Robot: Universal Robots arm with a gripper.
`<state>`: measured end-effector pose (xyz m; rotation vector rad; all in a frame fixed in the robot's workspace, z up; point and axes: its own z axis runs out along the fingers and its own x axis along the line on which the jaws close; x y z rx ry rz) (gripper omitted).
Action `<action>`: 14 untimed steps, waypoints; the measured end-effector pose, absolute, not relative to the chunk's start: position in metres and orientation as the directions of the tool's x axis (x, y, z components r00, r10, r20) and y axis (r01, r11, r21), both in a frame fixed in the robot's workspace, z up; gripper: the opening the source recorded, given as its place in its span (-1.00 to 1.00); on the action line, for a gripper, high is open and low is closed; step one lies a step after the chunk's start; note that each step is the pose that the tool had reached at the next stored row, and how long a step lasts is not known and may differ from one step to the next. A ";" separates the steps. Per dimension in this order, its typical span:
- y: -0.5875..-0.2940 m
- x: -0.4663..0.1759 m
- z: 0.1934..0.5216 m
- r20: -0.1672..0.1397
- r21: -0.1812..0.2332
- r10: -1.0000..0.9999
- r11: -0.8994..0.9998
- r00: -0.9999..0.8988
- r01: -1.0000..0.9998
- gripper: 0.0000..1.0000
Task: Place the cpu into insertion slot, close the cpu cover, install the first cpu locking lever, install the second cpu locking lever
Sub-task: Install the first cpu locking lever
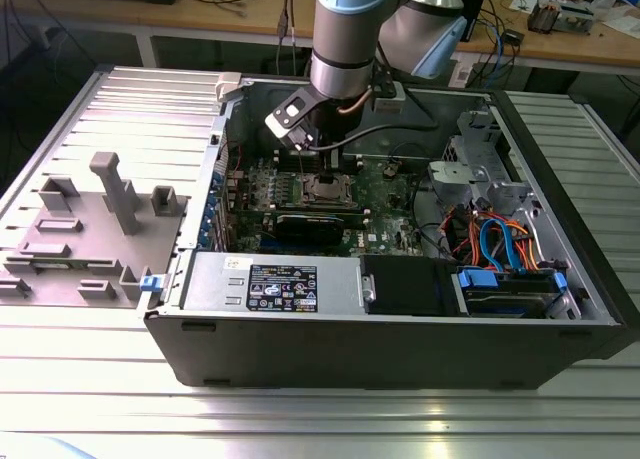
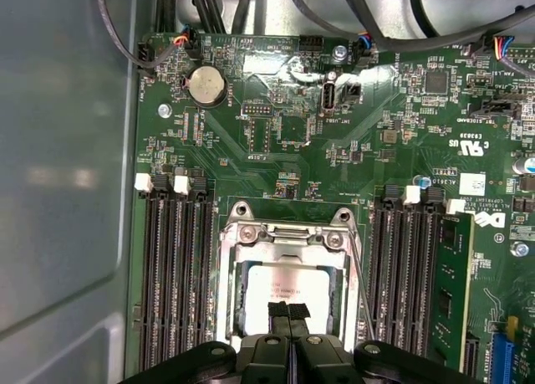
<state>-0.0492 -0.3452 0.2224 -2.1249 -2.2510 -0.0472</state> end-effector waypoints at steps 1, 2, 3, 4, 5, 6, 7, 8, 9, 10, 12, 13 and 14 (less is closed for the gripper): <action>-0.345 -0.049 0.223 0.054 -0.009 0.997 0.058 -0.057 0.998 -0.79; -0.345 -0.049 0.223 0.054 -0.009 0.997 0.058 -0.057 0.998 -0.79; -0.345 -0.049 0.224 0.054 -0.009 0.997 0.058 -0.057 0.998 -0.79; -0.345 -0.049 0.225 0.054 -0.009 0.997 0.058 -0.057 0.998 -0.79; -0.345 -0.049 0.225 0.054 -0.009 0.997 0.058 -0.057 0.998 -0.79; -0.345 -0.049 0.226 0.054 -0.009 0.997 0.058 -0.057 0.998 -0.79; -0.345 -0.049 0.227 0.054 -0.009 0.997 0.058 -0.057 0.998 -0.79; -0.345 -0.049 0.227 0.054 -0.009 0.997 0.058 -0.057 0.998 -0.79; -0.345 -0.049 0.228 0.054 -0.009 0.997 0.058 -0.057 0.998 -0.79; -0.345 -0.049 0.229 0.054 -0.009 0.997 0.058 -0.057 0.998 -0.79; -0.345 -0.049 0.231 0.054 -0.009 0.997 0.058 -0.057 0.998 -0.79; -0.345 -0.049 0.231 0.054 -0.009 0.997 0.058 -0.057 0.998 -0.79; -0.345 -0.049 0.231 0.054 -0.009 0.997 0.058 -0.057 0.998 -0.79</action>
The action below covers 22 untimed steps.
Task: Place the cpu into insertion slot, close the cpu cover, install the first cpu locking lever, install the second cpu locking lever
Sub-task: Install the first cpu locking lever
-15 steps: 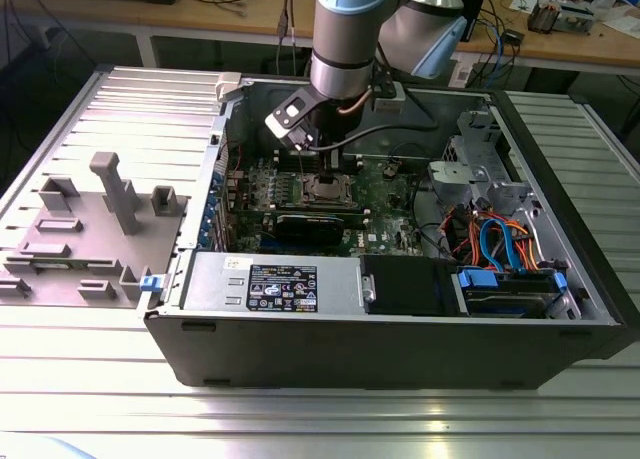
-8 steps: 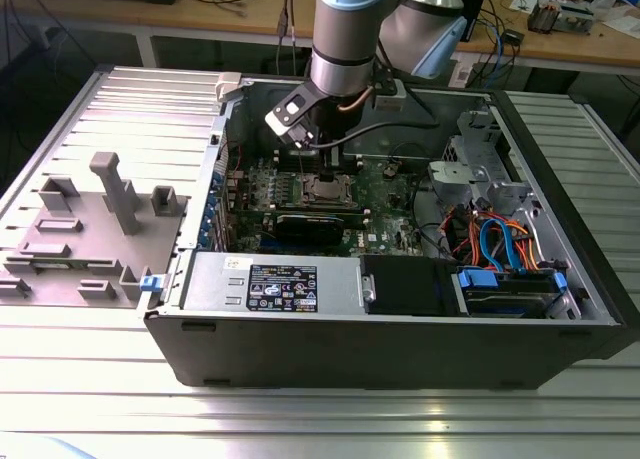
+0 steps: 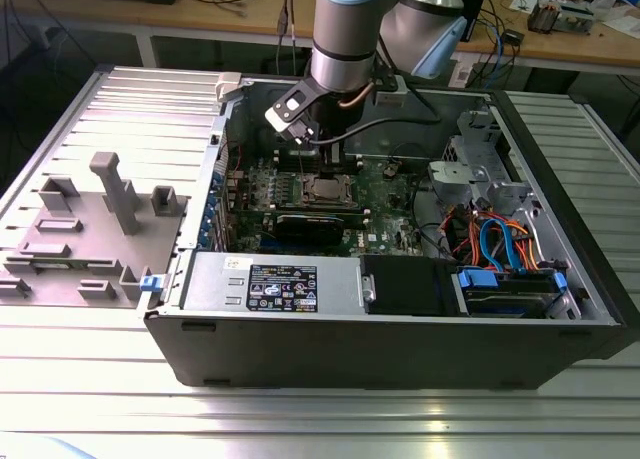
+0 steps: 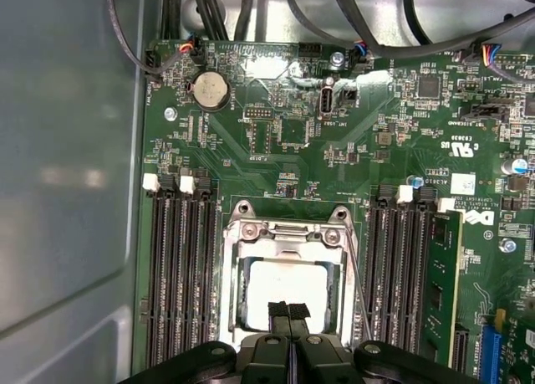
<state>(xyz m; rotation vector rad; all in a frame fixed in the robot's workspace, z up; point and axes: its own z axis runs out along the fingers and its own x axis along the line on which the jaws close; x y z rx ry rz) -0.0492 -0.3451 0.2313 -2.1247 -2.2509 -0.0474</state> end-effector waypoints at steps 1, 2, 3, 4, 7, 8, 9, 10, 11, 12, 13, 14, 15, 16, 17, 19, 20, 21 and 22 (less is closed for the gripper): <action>-0.345 -0.049 0.232 0.054 -0.009 0.997 0.058 -0.057 0.998 -0.79; -0.345 -0.049 0.232 0.054 -0.009 0.997 0.058 -0.057 0.998 -0.79; -0.345 -0.049 0.232 0.054 -0.009 0.997 0.058 -0.057 0.998 -0.79; -0.345 -0.049 0.232 0.054 -0.009 0.997 0.058 -0.057 0.998 -0.79; -0.345 -0.049 0.234 0.054 -0.009 0.997 0.058 -0.057 0.998 -0.79; -0.345 -0.049 0.235 0.054 -0.009 0.997 0.058 -0.057 0.998 -0.79; -0.345 -0.049 0.235 0.054 -0.009 0.997 0.058 -0.057 0.998 -0.79; -0.345 -0.049 0.235 0.054 -0.009 0.997 0.058 -0.057 0.998 -0.79; -0.345 -0.049 0.236 0.054 -0.009 0.997 0.058 -0.057 0.998 -0.79; -0.345 -0.049 0.236 0.054 -0.009 0.997 0.058 -0.057 0.998 -0.79; -0.345 -0.049 0.236 0.054 -0.009 0.997 0.058 -0.057 0.998 -0.79; -0.345 -0.049 0.236 0.054 -0.009 0.997 0.058 -0.057 0.998 -0.79; -0.345 -0.049 0.236 0.054 -0.009 0.997 0.058 -0.057 0.998 -0.79; -0.345 -0.049 0.236 0.054 -0.009 0.997 0.058 -0.057 0.998 -0.79; -0.345 -0.049 0.237 0.054 -0.010 0.997 0.058 -0.057 0.998 -0.79; -0.345 -0.049 0.238 0.054 -0.009 0.997 0.058 -0.057 0.998 -0.79; -0.345 -0.049 0.239 0.054 -0.009 0.997 0.058 -0.057 0.998 -0.79; -0.345 -0.049 0.240 0.054 -0.009 0.997 0.058 -0.057 0.998 -0.79; -0.345 -0.049 0.242 0.054 -0.009 0.997 0.058 -0.057 0.998 -0.79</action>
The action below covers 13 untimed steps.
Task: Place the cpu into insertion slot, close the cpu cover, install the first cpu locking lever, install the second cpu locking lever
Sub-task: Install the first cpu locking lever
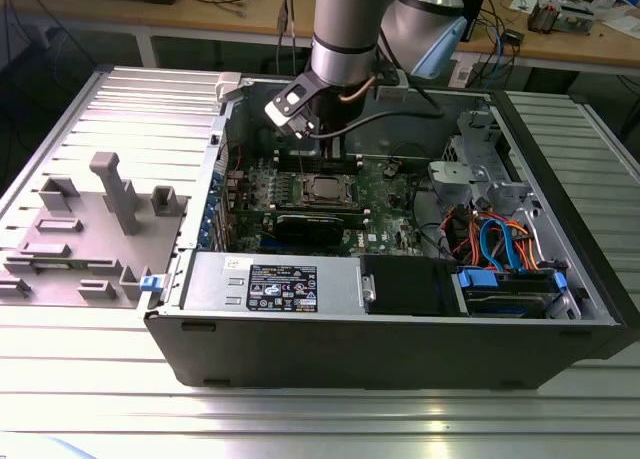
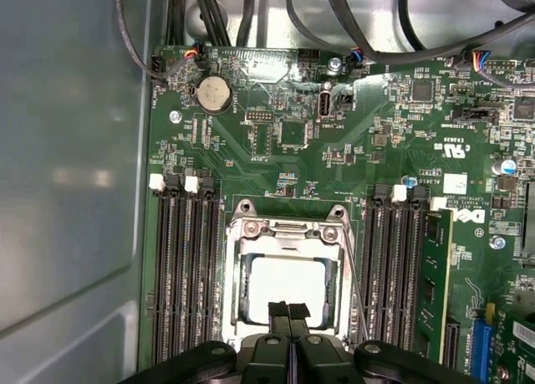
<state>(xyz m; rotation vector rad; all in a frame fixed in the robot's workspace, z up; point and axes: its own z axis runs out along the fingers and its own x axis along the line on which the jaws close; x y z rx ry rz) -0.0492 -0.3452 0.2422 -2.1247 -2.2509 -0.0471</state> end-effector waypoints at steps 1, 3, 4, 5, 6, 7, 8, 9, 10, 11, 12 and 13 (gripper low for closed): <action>-0.345 -0.049 0.244 0.054 -0.009 0.997 0.058 -0.057 0.998 -0.79; -0.345 -0.049 0.246 0.054 -0.009 0.997 0.058 -0.057 0.998 -0.79; -0.345 -0.049 0.249 0.054 -0.010 0.997 0.058 -0.057 0.998 -0.79; -0.345 -0.049 0.250 0.054 -0.010 0.997 0.058 -0.057 0.998 -0.79; -0.345 -0.049 0.252 0.054 -0.010 0.997 0.058 -0.057 0.998 -0.79; -0.345 -0.049 0.253 0.054 -0.010 0.997 0.058 -0.057 0.998 -0.79; -0.345 -0.049 0.256 0.054 -0.010 0.997 0.058 -0.057 0.998 -0.79; -0.345 -0.049 0.259 0.054 -0.010 0.997 0.058 -0.057 0.998 -0.79; -0.345 -0.049 0.261 0.054 -0.010 0.997 0.058 -0.057 0.998 -0.79; -0.345 -0.049 0.261 0.055 -0.010 0.997 0.058 -0.057 0.998 -0.79; -0.345 -0.049 0.262 0.055 -0.010 0.997 0.058 -0.057 0.998 -0.79; -0.345 -0.049 0.262 0.054 -0.010 0.997 0.058 -0.057 0.998 -0.79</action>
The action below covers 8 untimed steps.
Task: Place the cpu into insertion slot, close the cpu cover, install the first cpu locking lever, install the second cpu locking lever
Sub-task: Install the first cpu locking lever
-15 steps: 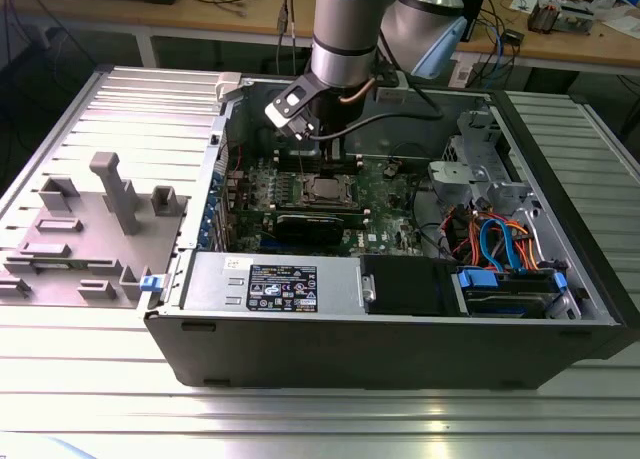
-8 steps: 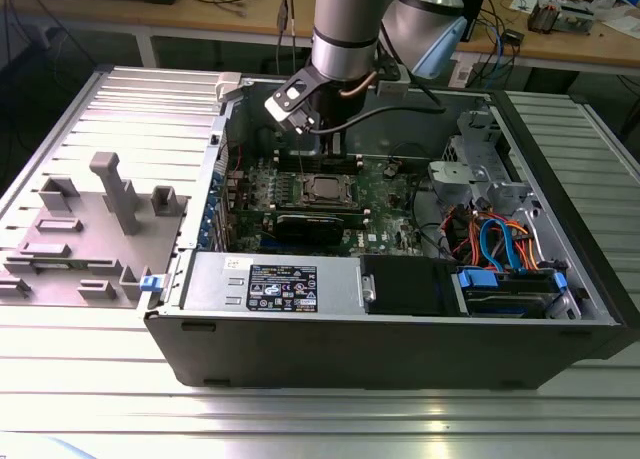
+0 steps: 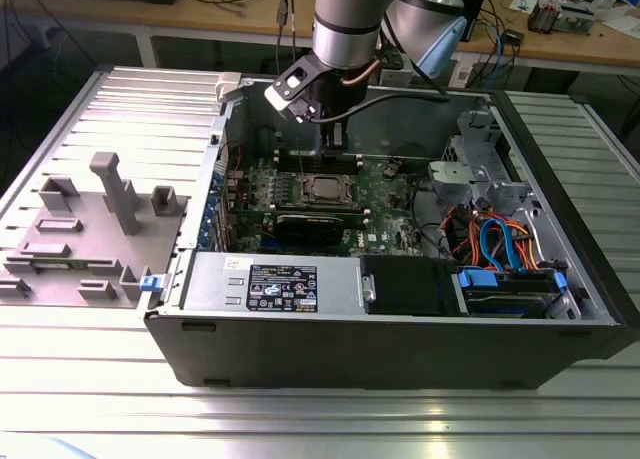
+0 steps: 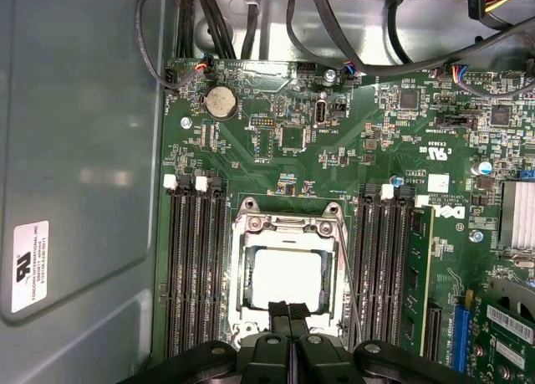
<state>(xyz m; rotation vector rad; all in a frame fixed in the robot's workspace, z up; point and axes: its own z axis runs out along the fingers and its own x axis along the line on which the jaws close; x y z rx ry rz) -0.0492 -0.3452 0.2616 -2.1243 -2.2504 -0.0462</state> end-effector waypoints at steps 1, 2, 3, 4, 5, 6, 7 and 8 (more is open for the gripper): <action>-0.345 -0.049 0.262 0.054 -0.010 0.997 0.058 -0.057 0.998 -0.79; -0.345 -0.049 0.262 0.054 -0.010 0.997 0.058 -0.057 0.998 -0.79; -0.345 -0.049 0.262 0.054 -0.010 0.997 0.058 -0.057 0.998 -0.79; -0.345 -0.049 0.262 0.054 -0.010 0.997 0.058 -0.058 0.998 -0.79; -0.345 -0.049 0.262 0.054 -0.010 0.997 0.059 -0.059 0.998 -0.79; -0.345 -0.049 0.262 0.054 -0.010 0.997 0.061 -0.060 0.998 -0.79; -0.345 -0.049 0.262 0.054 -0.010 0.997 0.061 -0.061 0.998 -0.79; -0.345 -0.049 0.262 0.054 -0.010 0.997 0.063 -0.062 0.998 -0.79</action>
